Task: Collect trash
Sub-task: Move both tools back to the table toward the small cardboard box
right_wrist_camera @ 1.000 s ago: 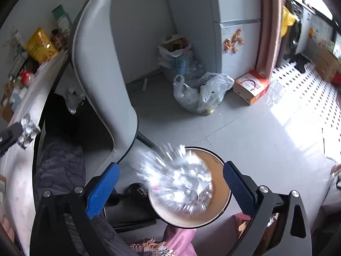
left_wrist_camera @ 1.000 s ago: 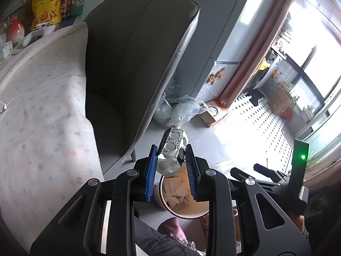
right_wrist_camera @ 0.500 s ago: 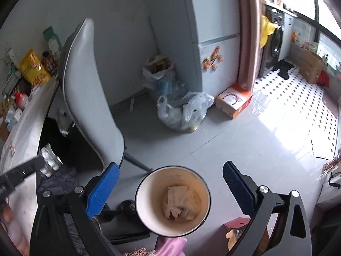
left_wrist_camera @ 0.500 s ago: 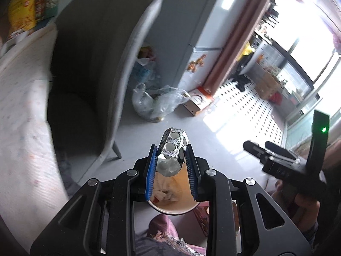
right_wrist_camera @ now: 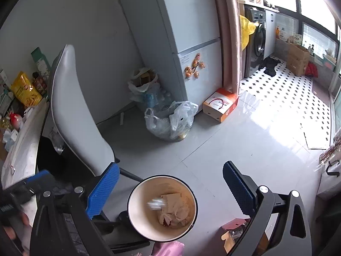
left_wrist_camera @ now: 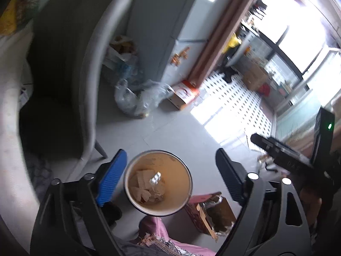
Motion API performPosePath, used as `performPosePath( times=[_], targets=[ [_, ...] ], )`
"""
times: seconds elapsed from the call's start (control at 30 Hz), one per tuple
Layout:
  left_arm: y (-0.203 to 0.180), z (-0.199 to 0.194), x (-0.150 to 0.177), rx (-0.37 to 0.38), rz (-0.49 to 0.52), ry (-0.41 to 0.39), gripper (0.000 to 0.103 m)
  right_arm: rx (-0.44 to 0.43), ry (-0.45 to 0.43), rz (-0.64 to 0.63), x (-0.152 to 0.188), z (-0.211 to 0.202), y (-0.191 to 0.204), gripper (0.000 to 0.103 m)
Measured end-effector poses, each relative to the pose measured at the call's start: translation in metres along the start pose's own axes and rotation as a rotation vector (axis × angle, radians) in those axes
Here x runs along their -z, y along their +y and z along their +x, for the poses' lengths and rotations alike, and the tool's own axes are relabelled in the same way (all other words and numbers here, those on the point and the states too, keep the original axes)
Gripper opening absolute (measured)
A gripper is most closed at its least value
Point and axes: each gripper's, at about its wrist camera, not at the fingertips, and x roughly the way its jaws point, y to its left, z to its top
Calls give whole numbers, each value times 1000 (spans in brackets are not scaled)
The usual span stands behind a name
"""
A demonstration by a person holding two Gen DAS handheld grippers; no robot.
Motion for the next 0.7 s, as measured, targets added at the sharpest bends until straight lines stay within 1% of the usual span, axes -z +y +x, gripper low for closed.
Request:
performPosePath(
  times=[0.07,0.13,0.27,0.43,0.7],
  targets=[
    [10,-15,-2,-17,-22,-28,95,-13,7,-10,0,4,6,95],
    [20,-32,-4,-46,-42,-55,97,-31,13,-28,1,6,16,95],
    [47,-70,-1,-99,-90,-119,97,-65,15,-64,3,7,36,95],
    [76,-106,7,-135,-145,-167,97,-105,20,-113,5,7,66,95],
    [122,-156,40,-225,-223,-238,97,-174,19,-212,10,-5,127,95]
  ],
)
